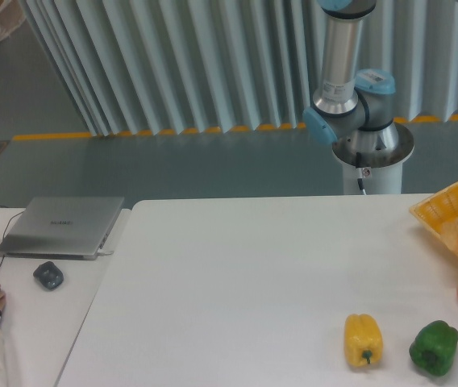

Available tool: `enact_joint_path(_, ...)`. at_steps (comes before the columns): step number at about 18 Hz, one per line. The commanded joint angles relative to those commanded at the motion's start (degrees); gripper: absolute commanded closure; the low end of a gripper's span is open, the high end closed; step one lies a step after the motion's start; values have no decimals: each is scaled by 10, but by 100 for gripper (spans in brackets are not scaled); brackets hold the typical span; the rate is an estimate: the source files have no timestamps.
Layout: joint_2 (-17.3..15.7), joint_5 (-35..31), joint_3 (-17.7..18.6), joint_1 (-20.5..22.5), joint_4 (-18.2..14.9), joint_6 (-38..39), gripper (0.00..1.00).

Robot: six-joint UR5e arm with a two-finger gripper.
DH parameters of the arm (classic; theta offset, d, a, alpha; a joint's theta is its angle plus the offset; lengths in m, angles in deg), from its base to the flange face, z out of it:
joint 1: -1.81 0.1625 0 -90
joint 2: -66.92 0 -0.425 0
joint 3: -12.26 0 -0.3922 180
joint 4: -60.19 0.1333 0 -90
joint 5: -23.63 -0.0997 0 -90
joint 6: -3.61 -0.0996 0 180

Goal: Place the red peppers in a basket

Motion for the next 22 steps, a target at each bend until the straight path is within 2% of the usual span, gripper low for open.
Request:
enact_joint_path(9, -5, 8, -3, -45, 4, 105, 0)
enact_joint_path(14, -7, 3, -2, -113, 37, 213, 0)
enact_joint_path(16, -8, 4, -2, -133, 49, 232, 0)
enact_joint_path(22, 8, 0, 0, -196, 94, 331, 0)
